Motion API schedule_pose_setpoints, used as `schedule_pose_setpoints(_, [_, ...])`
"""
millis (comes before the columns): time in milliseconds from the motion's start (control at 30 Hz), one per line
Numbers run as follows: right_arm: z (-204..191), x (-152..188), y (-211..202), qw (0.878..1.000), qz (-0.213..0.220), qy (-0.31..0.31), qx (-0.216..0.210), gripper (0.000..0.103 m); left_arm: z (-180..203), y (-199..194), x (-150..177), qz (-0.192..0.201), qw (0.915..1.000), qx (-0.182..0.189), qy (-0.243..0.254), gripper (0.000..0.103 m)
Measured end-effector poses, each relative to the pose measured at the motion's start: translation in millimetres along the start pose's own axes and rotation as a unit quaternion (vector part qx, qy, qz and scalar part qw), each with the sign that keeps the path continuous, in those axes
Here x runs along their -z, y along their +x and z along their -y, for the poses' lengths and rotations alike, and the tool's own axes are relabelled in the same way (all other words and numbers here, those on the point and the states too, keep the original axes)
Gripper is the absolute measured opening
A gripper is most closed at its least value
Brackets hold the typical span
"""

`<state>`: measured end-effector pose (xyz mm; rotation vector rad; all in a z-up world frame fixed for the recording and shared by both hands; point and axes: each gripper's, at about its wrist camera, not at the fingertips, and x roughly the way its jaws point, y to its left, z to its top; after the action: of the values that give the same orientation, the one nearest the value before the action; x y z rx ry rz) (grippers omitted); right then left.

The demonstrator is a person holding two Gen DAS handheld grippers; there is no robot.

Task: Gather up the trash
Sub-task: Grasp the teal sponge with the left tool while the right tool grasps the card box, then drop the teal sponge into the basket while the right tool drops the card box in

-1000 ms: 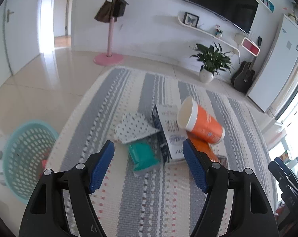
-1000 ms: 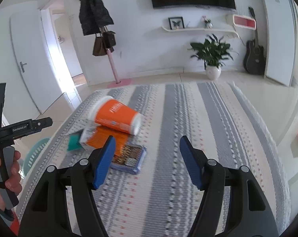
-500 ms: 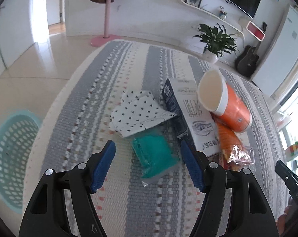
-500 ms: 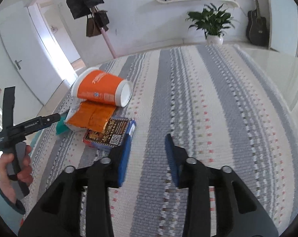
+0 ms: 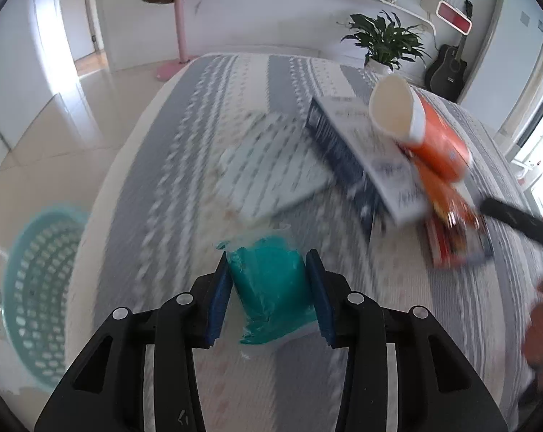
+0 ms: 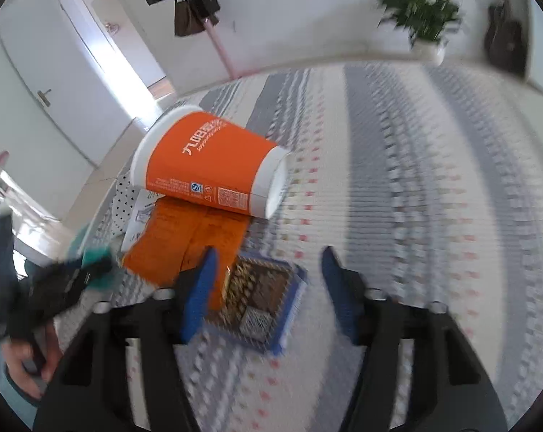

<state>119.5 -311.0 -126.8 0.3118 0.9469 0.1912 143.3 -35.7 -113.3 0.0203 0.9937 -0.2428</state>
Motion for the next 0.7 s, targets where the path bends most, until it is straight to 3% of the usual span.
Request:
schedule_pose_setpoints(133, [-4.9, 5.7, 11.9, 1.000, -0.024, -0.001, -0.012, 0.044, -20.7, -17.7, 23.7, 0.012, 0.9994, 0.014, -0.028, 0.039])
schedule_pose_setpoints(333, [-40.7, 51.4, -4.7, 0.995, -0.060, -0.064, -0.047, 0.044, -44.4, -23.2, 20.3, 0.035, 0.9952, 0.046, -0.078, 0.039])
schedule_pose_setpoints(400, [-55.5, 62.3, -7.1, 0.994, -0.060, -0.074, -0.050, 0.054, -47.8, -25.9, 19.9, 0.041, 0.9950, 0.044, -0.080, 0.039])
schedule_pose_setpoints(433, [-60.6, 63.2, -7.3, 0.995, -0.058, -0.072, -0.048, 0.068, -49.7, -27.6, 19.5, 0.043, 0.9948, 0.044, -0.082, 0.039])
schedule_pose_setpoints(467, [-66.0, 62.8, -6.5, 0.995, -0.051, -0.071, -0.040, 0.076, -52.4, -29.7, 19.0, 0.047, 0.9941, 0.047, -0.086, 0.039])
schedule_pose_setpoints(700, [-110.8, 61.8, 18.6, 0.991, -0.040, -0.124, 0.040, 0.077, -63.4, -38.3, 18.0, 0.060, 0.9912, 0.051, -0.106, 0.040])
